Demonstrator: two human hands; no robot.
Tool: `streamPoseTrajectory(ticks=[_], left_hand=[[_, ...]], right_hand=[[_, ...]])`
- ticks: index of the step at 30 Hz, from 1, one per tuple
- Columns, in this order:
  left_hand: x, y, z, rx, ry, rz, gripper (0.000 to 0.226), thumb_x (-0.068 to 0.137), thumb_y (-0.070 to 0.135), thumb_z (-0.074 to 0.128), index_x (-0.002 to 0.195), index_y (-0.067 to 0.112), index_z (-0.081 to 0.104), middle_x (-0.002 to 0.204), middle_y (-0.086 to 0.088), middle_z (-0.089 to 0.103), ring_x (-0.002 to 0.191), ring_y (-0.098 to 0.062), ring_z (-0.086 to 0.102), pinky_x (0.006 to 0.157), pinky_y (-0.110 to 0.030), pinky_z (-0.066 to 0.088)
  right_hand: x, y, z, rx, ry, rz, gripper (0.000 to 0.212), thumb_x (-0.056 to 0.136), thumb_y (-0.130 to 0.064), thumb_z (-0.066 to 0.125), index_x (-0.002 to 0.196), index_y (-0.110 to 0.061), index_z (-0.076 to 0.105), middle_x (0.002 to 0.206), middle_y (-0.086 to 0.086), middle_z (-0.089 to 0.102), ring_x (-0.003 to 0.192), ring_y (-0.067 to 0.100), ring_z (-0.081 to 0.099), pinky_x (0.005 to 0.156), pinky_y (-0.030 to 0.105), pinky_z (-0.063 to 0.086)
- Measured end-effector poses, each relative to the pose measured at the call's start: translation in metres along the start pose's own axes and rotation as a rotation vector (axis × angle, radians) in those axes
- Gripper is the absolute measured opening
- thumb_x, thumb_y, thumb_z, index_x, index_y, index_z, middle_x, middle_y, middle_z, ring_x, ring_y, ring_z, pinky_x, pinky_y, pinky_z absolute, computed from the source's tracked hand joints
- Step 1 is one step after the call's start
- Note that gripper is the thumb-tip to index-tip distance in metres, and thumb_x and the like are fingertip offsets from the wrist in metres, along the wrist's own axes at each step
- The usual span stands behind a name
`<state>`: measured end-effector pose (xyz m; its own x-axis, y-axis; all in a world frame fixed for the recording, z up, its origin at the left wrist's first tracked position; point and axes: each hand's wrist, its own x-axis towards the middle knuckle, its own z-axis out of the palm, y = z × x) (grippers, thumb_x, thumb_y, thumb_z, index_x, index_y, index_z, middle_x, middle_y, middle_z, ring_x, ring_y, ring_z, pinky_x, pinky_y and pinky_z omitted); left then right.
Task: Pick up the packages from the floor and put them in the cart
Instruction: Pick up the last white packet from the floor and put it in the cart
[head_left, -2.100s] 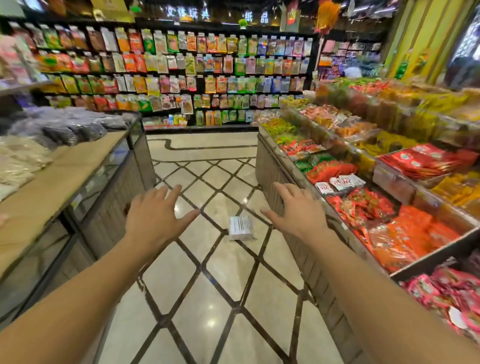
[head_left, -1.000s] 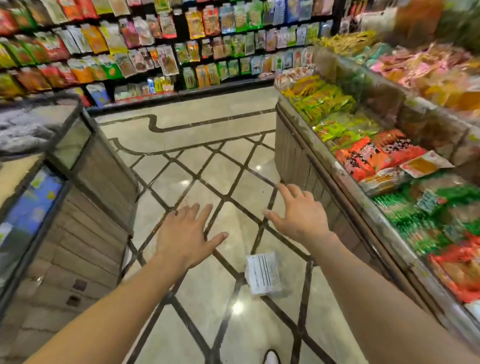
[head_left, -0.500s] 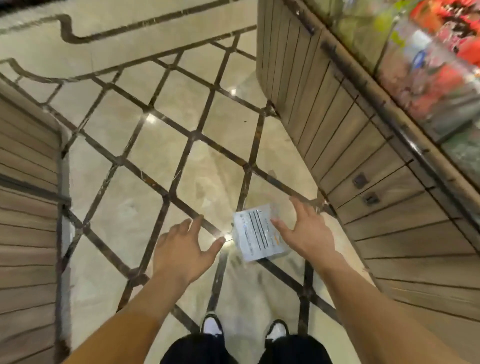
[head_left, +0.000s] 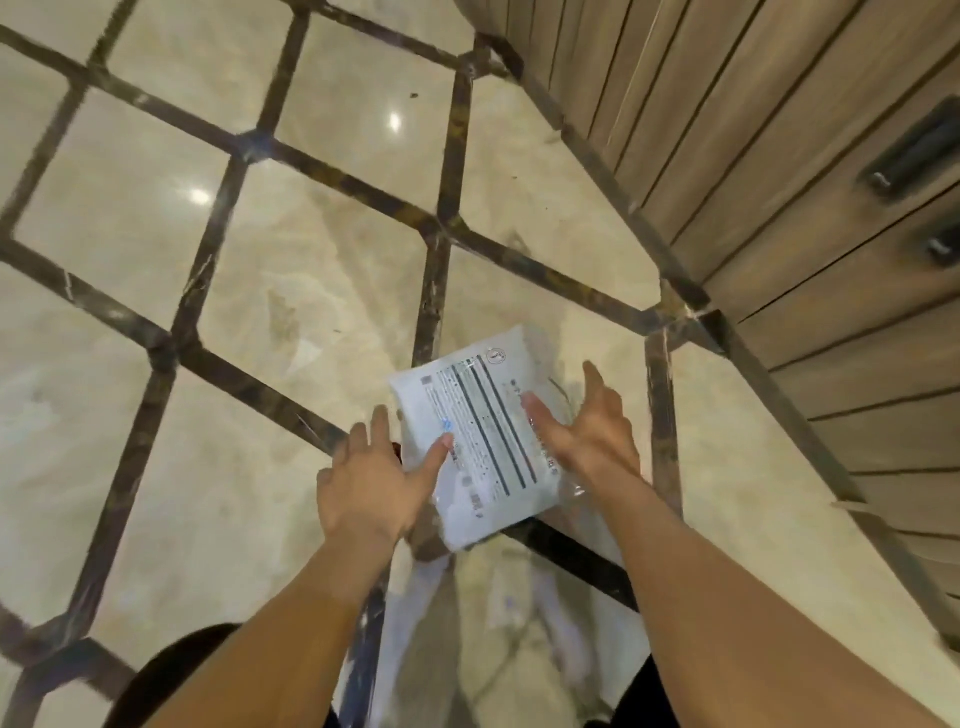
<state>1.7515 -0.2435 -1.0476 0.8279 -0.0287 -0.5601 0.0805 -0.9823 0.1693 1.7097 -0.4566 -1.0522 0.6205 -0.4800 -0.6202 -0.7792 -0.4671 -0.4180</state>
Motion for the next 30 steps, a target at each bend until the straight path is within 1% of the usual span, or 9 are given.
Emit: streamPoseTrajectory(ticks=[3, 5, 8, 12, 15, 20, 24, 27, 30], left_hand=[[0.037, 0.006, 0.033, -0.316, -0.059, -0.164, 0.122, 0.077, 0.096, 0.045, 0.166, 0.018, 0.014, 0.158, -0.020, 0.044, 0.144, -0.042, 0.046, 0.111, -0.057, 0.045], [0.052, 0.009, 0.045, -0.493, -0.114, -0.224, 0.133, 0.071, 0.096, 0.056, 0.166, 0.014, 0.011, 0.158, -0.021, 0.045, 0.141, -0.044, 0.049, 0.111, -0.058, 0.047], [0.057, 0.013, 0.058, -0.645, -0.164, -0.273, 0.125, 0.077, 0.083, 0.067, 0.164, 0.016, 0.007, 0.156, -0.018, 0.049, 0.137, -0.043, 0.053, 0.113, -0.056, 0.045], [0.057, 0.020, 0.066, -0.764, -0.156, -0.260, 0.110, 0.084, 0.071, 0.071, 0.162, 0.022, 0.011, 0.148, -0.012, 0.056, 0.132, -0.040, 0.057, 0.112, -0.055, 0.045], [0.054, 0.026, 0.066, -0.788, -0.114, -0.218, 0.104, 0.084, 0.070, 0.073, 0.160, 0.023, 0.018, 0.144, -0.010, 0.060, 0.129, -0.040, 0.060, 0.110, -0.053, 0.048], [0.050, 0.029, 0.063, -0.739, -0.052, -0.158, 0.084, 0.088, 0.066, 0.071, 0.150, 0.021, 0.036, 0.134, -0.005, 0.065, 0.122, -0.035, 0.064, 0.096, -0.040, 0.050], [0.034, 0.030, 0.055, -0.745, -0.034, -0.137, 0.081, 0.088, 0.065, 0.071, 0.150, 0.022, 0.040, 0.134, -0.005, 0.066, 0.114, -0.031, 0.065, 0.093, -0.038, 0.051], [0.005, 0.027, 0.048, -0.763, -0.005, -0.151, 0.081, 0.088, 0.063, 0.072, 0.152, 0.025, 0.039, 0.137, -0.003, 0.065, 0.120, -0.032, 0.064, 0.097, -0.040, 0.050], [-0.038, 0.025, 0.033, -0.789, 0.031, -0.172, 0.074, 0.088, 0.064, 0.073, 0.147, 0.029, 0.045, 0.133, 0.001, 0.067, 0.121, -0.030, 0.064, 0.088, -0.032, 0.042]], right_hand=[[0.041, 0.001, 0.023, 0.056, -0.019, 0.041, 0.105, 0.087, -0.084, 0.053, 0.167, -0.042, 0.000, 0.176, 0.007, 0.011, 0.157, 0.042, 0.022, 0.124, 0.062, 0.026], [0.051, 0.008, 0.045, 0.079, -0.060, 0.097, 0.108, 0.082, -0.091, 0.050, 0.165, -0.049, -0.005, 0.176, 0.009, 0.010, 0.157, 0.045, 0.023, 0.123, 0.063, 0.026], [0.052, 0.021, 0.068, 0.151, -0.035, 0.124, 0.109, 0.068, -0.103, 0.041, 0.159, -0.060, 0.000, 0.169, 0.010, 0.032, 0.148, 0.045, 0.040, 0.118, 0.063, 0.034], [0.052, 0.025, 0.067, 0.188, -0.028, 0.099, 0.103, 0.074, -0.100, 0.043, 0.160, -0.059, 0.007, 0.162, 0.007, 0.046, 0.143, 0.041, 0.047, 0.118, 0.057, 0.038], [0.054, 0.026, 0.062, 0.185, -0.028, 0.064, 0.100, 0.073, -0.100, 0.044, 0.160, -0.059, 0.016, 0.154, 0.007, 0.057, 0.137, 0.041, 0.054, 0.115, 0.054, 0.042], [0.053, 0.032, 0.060, 0.227, -0.032, 0.015, 0.093, 0.076, -0.098, 0.045, 0.158, -0.058, 0.024, 0.145, 0.001, 0.065, 0.129, 0.037, 0.061, 0.111, 0.051, 0.047], [0.039, 0.035, 0.057, 0.225, -0.018, 0.026, 0.100, 0.070, -0.102, 0.039, 0.156, -0.053, 0.034, 0.140, -0.001, 0.067, 0.126, 0.034, 0.063, 0.110, 0.053, 0.048], [0.006, 0.035, 0.050, 0.233, -0.010, 0.032, 0.084, 0.081, -0.095, 0.040, 0.153, -0.053, 0.038, 0.138, -0.005, 0.068, 0.125, 0.033, 0.063, 0.110, 0.055, 0.047], [-0.038, 0.030, 0.024, 0.260, -0.010, 0.019, 0.078, 0.082, -0.093, 0.043, 0.150, -0.055, 0.038, 0.136, -0.007, 0.069, 0.125, 0.030, 0.063, 0.110, 0.055, 0.048]])
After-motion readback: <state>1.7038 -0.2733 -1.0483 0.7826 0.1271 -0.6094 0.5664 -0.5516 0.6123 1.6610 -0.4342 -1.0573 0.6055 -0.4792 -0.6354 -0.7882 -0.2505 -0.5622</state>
